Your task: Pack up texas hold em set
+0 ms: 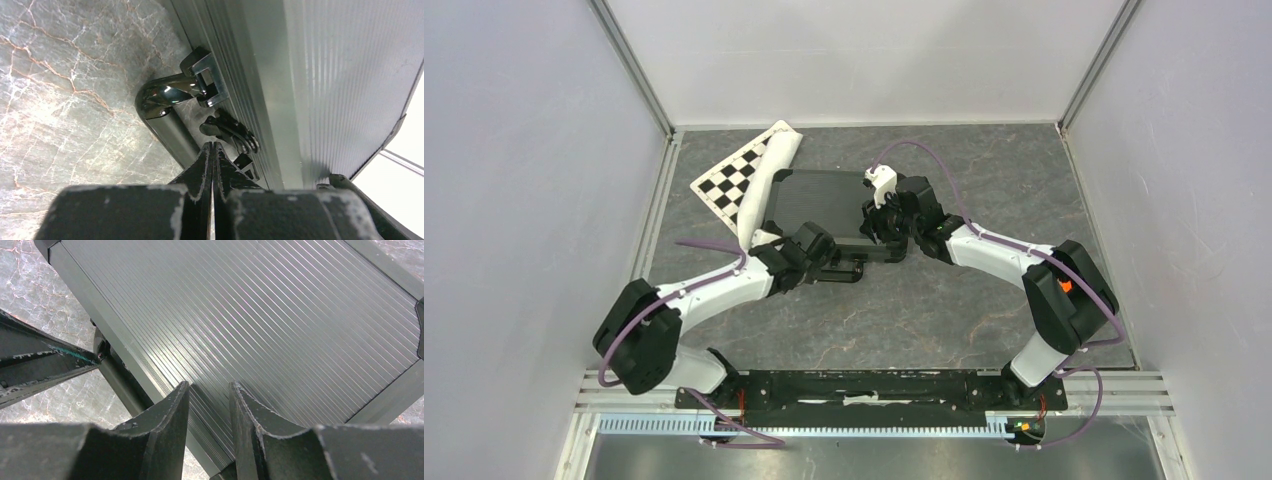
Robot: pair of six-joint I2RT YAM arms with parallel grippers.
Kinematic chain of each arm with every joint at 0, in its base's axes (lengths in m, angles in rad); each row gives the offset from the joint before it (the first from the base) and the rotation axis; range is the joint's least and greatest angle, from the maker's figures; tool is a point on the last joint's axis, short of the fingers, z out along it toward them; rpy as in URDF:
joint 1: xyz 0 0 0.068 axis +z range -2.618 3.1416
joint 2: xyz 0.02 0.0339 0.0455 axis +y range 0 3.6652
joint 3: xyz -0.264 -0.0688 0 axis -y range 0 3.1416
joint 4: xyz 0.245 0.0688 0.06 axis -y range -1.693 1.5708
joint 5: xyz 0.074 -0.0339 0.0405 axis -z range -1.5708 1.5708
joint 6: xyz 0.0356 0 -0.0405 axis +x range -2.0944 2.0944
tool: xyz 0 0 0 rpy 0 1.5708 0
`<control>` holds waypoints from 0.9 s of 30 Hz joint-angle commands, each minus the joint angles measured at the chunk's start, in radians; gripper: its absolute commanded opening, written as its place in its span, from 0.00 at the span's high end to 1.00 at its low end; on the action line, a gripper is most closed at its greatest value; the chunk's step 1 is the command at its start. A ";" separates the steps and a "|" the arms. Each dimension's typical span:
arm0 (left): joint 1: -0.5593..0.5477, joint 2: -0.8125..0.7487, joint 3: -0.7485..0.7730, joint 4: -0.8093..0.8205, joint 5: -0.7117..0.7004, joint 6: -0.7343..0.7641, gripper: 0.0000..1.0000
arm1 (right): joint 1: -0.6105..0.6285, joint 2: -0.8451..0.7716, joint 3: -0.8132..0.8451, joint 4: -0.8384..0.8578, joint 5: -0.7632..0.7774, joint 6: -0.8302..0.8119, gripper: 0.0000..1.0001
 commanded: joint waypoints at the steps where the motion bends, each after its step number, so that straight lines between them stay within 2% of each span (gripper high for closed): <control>1: -0.008 0.048 0.041 -0.039 0.061 -0.054 0.98 | -0.001 0.045 -0.046 -0.169 0.002 0.016 0.59; 5: -0.010 0.131 0.139 -0.167 0.104 -0.065 0.98 | -0.002 0.043 -0.046 -0.171 0.003 0.016 0.60; 9: -0.013 0.125 0.089 -0.064 0.113 -0.110 0.98 | -0.002 0.041 -0.046 -0.172 0.002 0.017 0.60; 27: -0.014 0.210 0.080 0.002 0.056 -0.197 0.98 | -0.001 0.046 -0.044 -0.170 0.003 0.016 0.61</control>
